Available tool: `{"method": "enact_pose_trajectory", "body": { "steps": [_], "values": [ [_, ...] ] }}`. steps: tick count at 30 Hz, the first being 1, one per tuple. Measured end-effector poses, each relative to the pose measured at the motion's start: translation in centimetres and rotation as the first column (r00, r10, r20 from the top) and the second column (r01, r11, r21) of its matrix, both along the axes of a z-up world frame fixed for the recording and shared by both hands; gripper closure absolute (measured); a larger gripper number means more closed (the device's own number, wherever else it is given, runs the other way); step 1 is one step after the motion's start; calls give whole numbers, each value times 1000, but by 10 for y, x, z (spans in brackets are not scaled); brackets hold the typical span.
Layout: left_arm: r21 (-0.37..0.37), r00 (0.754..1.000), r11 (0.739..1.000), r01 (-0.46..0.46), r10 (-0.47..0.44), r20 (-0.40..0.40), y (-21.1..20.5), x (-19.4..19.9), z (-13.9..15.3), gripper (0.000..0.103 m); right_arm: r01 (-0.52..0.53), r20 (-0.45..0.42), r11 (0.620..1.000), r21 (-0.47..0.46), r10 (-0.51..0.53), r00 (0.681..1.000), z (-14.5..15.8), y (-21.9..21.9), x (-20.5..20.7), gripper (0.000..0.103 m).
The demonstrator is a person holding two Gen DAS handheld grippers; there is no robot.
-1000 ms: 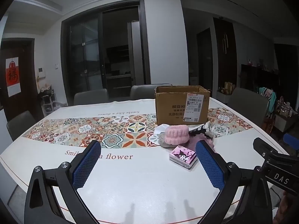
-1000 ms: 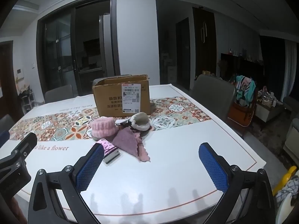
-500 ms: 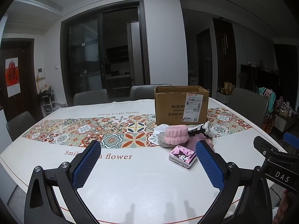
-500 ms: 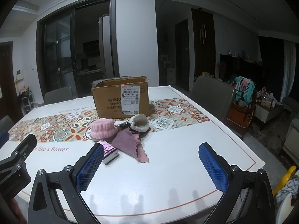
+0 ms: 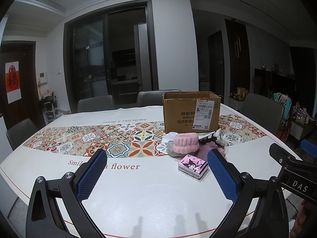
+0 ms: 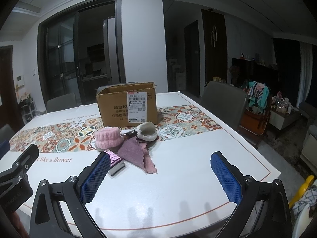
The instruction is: Organize soft objects
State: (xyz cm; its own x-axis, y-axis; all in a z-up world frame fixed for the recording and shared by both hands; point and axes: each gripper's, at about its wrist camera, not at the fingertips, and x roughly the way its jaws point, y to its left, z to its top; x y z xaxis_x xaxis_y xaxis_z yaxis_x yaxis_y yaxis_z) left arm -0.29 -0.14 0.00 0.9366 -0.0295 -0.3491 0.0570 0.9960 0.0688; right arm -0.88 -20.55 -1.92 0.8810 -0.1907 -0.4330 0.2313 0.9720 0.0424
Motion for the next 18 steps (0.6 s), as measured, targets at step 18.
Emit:
{"method": "enact_pose_trajectory", "body": {
  "steps": [18],
  "values": [
    [-1, 1000, 1000, 2, -2, 0, -1, 0, 0, 0, 1, 3, 1000, 0, -1, 1000, 1, -1, -1, 0]
  ]
}}
